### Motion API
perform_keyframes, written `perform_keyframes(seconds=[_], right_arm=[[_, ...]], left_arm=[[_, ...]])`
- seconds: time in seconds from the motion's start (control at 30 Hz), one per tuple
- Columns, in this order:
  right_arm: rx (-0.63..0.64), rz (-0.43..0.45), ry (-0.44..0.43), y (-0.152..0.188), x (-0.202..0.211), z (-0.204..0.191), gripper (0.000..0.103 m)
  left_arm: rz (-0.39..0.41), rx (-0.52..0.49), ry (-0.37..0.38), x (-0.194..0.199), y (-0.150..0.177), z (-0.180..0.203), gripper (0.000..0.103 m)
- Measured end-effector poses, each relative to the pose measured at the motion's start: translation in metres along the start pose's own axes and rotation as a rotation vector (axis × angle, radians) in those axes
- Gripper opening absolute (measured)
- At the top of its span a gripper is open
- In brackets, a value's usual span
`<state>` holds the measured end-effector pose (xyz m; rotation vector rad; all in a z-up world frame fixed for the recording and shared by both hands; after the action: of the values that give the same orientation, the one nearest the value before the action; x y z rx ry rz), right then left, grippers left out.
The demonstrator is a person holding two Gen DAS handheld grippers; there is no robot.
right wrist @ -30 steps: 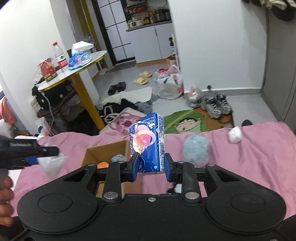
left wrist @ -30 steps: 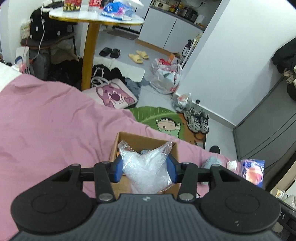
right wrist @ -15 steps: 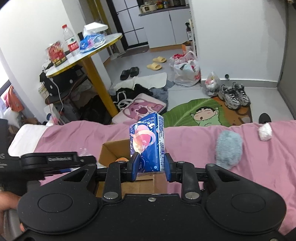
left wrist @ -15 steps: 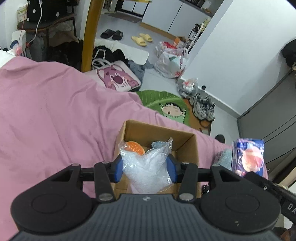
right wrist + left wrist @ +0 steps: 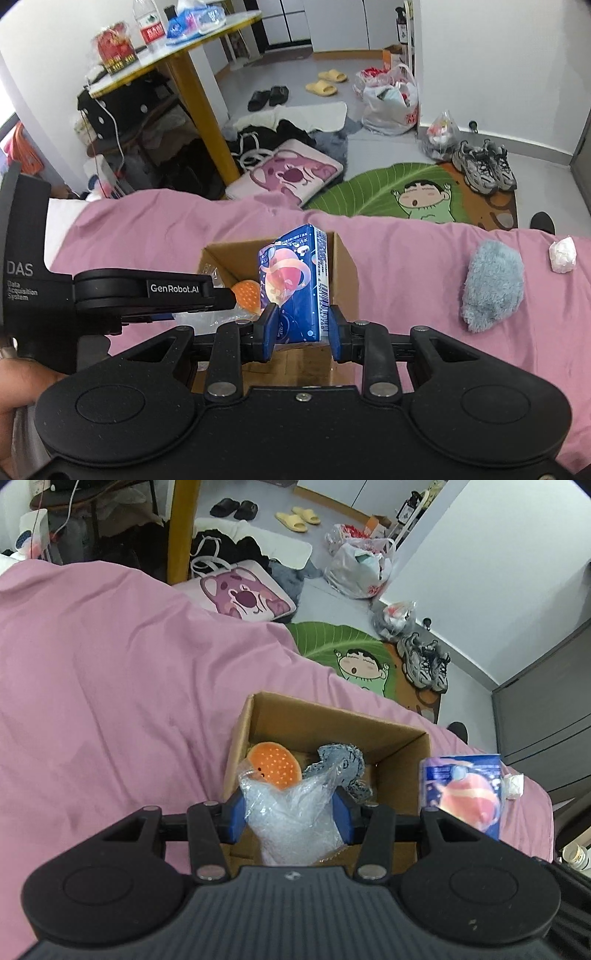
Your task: Organize soft objects
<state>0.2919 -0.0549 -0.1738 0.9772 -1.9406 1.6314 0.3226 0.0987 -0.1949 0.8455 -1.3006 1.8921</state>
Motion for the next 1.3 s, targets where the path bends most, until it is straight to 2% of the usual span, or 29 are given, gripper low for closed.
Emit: perform_keyframes(seconds=[0.17, 0.33, 0.67, 0.83, 1.0, 1.07, 1.13, 1.2, 1.3], right_arm=[[0.011, -0.021, -0.002, 0.004, -0.008, -0.003, 0.028], [0.021, -0.037, -0.015, 0.007, -0.014, -0.009, 0.028], [0.042, -0.070, -0.038, 0.015, -0.032, -0.021, 0.028], [0.068, -0.070, -0.036, 0.017, -0.040, -0.030, 0.029], [0.064, -0.074, -0.046, 0.023, -0.036, -0.029, 0.038], [0.045, -0.045, -0.071, 0.020, -0.027, -0.028, 0.058], [0.044, -0.012, -0.080, 0.016, -0.015, -0.025, 0.064], [0.049, 0.012, -0.089, 0.013, -0.004, -0.024, 0.067], [0.049, 0.059, -0.114, 0.006, 0.012, -0.022, 0.079]], left_arm=[[-0.036, -0.012, -0.021, -0.011, 0.002, 0.001, 0.047], [-0.042, -0.016, -0.049, -0.011, -0.002, -0.001, 0.052], [0.010, 0.001, -0.073, 0.011, -0.017, -0.005, 0.060], [0.034, 0.033, -0.079, 0.024, -0.018, -0.011, 0.077], [0.023, 0.009, -0.120, 0.028, -0.015, -0.019, 0.081], [0.018, 0.003, -0.127, 0.029, -0.013, -0.021, 0.081], [0.019, -0.006, -0.118, 0.031, -0.011, -0.021, 0.083], [0.035, -0.024, -0.122, 0.034, -0.009, -0.022, 0.091], [0.068, -0.035, -0.117, 0.041, -0.006, -0.020, 0.098]])
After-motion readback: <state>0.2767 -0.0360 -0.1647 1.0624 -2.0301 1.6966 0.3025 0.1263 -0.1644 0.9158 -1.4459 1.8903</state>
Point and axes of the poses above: each gripper's, at about its wrist camera, not at the fingertips, and x roughly against the way its jaws point, z to its right, y to its underside, the point moved 10 cm from there along -x, roughly the way its jaws point, and after that the axes turned 9 degrees about z, right-handed, at the moved point
